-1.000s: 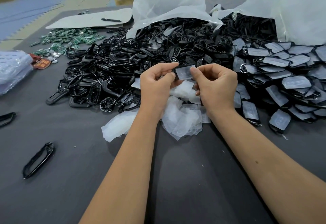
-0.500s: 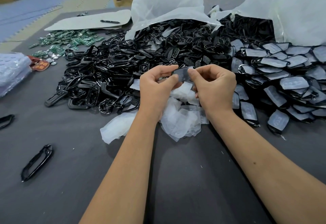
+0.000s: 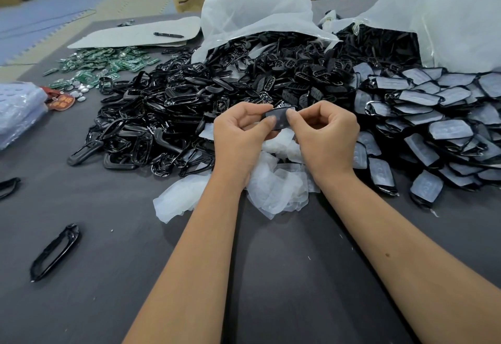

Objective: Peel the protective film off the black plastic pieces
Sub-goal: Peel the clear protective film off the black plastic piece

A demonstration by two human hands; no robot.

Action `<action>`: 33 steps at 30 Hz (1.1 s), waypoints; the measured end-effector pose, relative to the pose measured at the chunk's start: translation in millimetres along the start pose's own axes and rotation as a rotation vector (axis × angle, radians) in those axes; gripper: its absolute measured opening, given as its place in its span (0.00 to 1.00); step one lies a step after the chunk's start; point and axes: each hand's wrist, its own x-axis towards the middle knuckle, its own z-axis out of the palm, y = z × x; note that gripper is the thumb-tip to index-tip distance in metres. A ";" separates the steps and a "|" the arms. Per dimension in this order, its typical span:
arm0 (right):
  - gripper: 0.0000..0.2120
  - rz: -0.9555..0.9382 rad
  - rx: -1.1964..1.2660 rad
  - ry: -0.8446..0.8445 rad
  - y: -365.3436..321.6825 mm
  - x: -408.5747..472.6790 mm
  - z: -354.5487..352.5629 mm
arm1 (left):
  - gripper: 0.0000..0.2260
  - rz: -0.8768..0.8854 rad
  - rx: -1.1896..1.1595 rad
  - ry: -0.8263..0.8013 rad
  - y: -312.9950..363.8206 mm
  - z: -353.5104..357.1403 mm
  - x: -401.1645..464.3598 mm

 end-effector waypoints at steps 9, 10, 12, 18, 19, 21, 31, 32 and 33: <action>0.11 0.137 0.160 -0.111 3.9 3.6 -1.3 | 0.09 -0.034 -0.044 0.027 3.0 -1.7 0.1; 0.12 0.150 0.183 -0.120 3.8 3.6 -1.4 | 0.09 -0.040 -0.048 0.028 3.3 -1.6 -0.2; 0.11 0.187 0.236 -0.135 3.4 3.8 -1.9 | 0.09 -0.050 -0.055 0.031 4.1 -1.2 -0.5; 0.03 0.312 0.445 -0.321 4.0 10.3 -8.1 | 0.08 -0.061 -0.059 0.019 6.3 -1.7 -1.2; 0.03 0.318 0.456 -0.329 4.0 10.6 -8.5 | 0.08 -0.057 -0.057 0.015 6.4 -1.6 -1.6; 0.03 0.321 0.456 -0.329 3.9 10.4 -8.6 | 0.07 -0.044 -0.044 0.005 6.2 -1.1 -2.1; 0.06 0.126 0.248 -0.273 7.0 4.3 -3.2 | 0.09 -0.011 0.031 -0.024 5.0 0.8 -3.3; 0.06 0.128 0.230 -0.263 7.6 4.8 -3.0 | 0.09 -0.012 0.034 -0.021 5.0 0.7 -3.2; 0.05 0.134 0.219 -0.256 8.1 5.1 -3.0 | 0.09 -0.014 0.039 -0.016 5.0 0.7 -3.2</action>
